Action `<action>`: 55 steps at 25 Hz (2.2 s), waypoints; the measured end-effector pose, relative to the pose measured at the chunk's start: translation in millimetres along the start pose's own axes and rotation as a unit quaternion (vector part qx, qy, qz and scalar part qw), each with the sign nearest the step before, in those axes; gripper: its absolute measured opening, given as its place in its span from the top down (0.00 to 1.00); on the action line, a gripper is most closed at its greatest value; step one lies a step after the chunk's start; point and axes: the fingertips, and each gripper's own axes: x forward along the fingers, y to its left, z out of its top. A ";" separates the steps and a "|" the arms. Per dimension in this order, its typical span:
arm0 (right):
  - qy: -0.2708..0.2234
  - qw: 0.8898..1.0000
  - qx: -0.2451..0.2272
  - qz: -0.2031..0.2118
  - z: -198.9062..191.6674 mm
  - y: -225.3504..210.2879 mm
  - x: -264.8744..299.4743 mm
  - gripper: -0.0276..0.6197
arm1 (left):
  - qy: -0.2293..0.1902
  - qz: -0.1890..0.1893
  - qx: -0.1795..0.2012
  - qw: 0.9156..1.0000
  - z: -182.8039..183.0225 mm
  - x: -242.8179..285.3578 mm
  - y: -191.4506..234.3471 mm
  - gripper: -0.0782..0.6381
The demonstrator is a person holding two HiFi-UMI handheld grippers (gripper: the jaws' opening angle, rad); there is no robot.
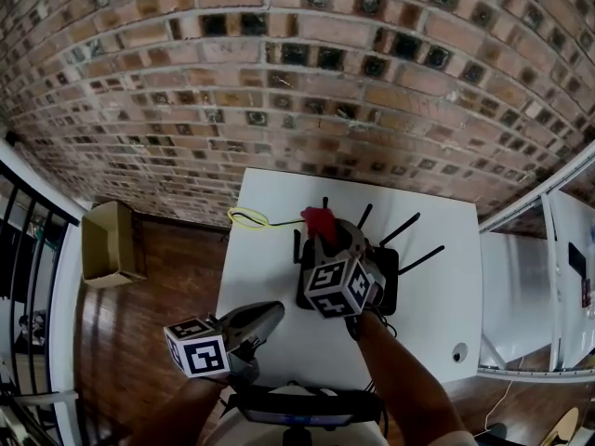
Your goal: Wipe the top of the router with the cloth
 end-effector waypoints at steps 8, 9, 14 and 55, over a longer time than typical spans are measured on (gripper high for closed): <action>0.044 0.998 0.022 0.028 -31.7 12.3 16.1 0.75 | 0.002 0.009 0.002 1.000 -1.9 -1.8 3.6 0.85; 0.050 0.998 0.023 0.030 -36.2 14.1 18.1 0.75 | 0.001 0.010 0.001 1.000 -1.7 -2.4 3.6 0.85; 0.090 0.994 0.046 0.044 -58.8 21.6 27.3 0.75 | 0.000 0.013 0.001 1.000 -2.7 -5.2 3.9 0.85; -0.050 0.994 0.053 -0.080 2.0 -81.9 -71.2 0.75 | 0.048 -0.037 0.012 0.998 -28.4 23.7 -36.9 0.85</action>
